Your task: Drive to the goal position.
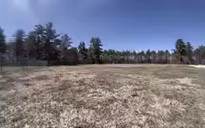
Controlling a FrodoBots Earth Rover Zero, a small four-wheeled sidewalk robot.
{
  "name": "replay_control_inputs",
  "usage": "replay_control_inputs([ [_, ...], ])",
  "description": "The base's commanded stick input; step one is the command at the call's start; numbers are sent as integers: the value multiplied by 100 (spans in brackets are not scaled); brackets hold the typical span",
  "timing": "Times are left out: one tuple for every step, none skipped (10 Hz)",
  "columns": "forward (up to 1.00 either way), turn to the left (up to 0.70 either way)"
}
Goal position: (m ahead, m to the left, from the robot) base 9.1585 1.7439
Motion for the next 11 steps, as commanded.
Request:
replay_control_inputs([
  [70, 0],
  [70, 0],
  [70, 0],
  [70, 0],
  [70, 0],
  [70, 0],
  [70, 0],
  [70, 0],
  [70, 0],
  [70, 0],
  [70, 0],
])
